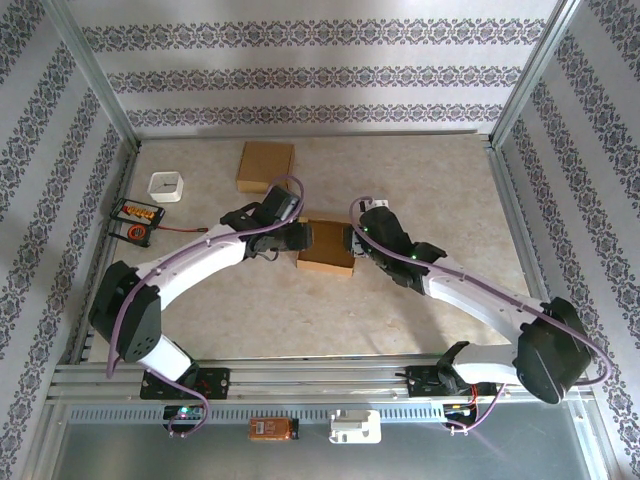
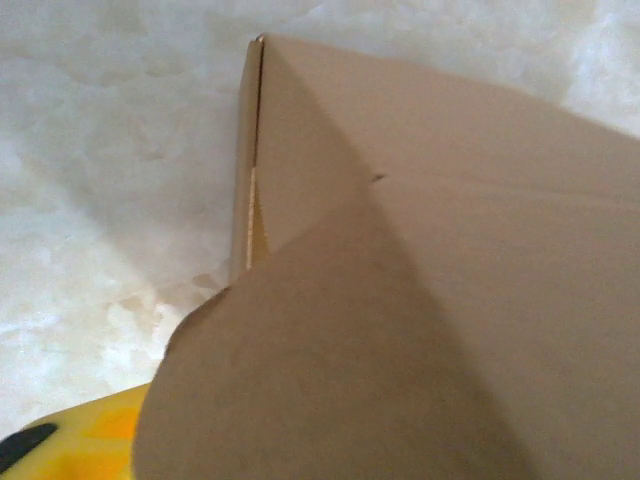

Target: Fold the paper box

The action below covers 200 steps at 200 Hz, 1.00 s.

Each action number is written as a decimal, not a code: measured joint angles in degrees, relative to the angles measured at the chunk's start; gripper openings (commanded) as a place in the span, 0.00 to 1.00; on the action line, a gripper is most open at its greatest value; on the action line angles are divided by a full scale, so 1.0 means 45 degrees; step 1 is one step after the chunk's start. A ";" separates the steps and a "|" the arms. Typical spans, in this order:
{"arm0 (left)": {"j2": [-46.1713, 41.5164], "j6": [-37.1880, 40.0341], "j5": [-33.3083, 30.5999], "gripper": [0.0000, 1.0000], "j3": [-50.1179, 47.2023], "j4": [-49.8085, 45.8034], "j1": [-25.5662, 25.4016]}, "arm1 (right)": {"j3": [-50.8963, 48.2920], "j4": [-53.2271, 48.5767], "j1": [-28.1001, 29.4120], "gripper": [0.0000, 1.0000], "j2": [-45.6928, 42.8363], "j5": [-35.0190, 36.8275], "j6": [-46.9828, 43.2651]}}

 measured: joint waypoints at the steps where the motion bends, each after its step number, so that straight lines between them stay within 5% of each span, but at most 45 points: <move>1: -0.0019 -0.0010 0.0000 0.57 -0.0005 0.0010 0.0000 | 0.0000 0.0000 0.0000 0.54 -0.0010 0.0000 -0.0005; 47: -0.1103 -0.0136 -0.0010 0.67 -0.0311 0.0209 -0.0393 | 0.0000 -0.0262 0.0000 0.69 -0.0758 -0.0180 0.0000; 118: -0.3400 -0.0126 -0.0879 0.64 -0.0034 -0.0092 -0.0733 | 0.0957 -0.1326 -0.0019 0.70 -0.2871 -0.1239 0.0160; 200: -0.0233 -0.0102 0.1855 0.65 0.3832 -0.0471 0.2084 | 0.4571 -0.3492 -0.2803 0.64 0.0005 -0.4352 0.3045</move>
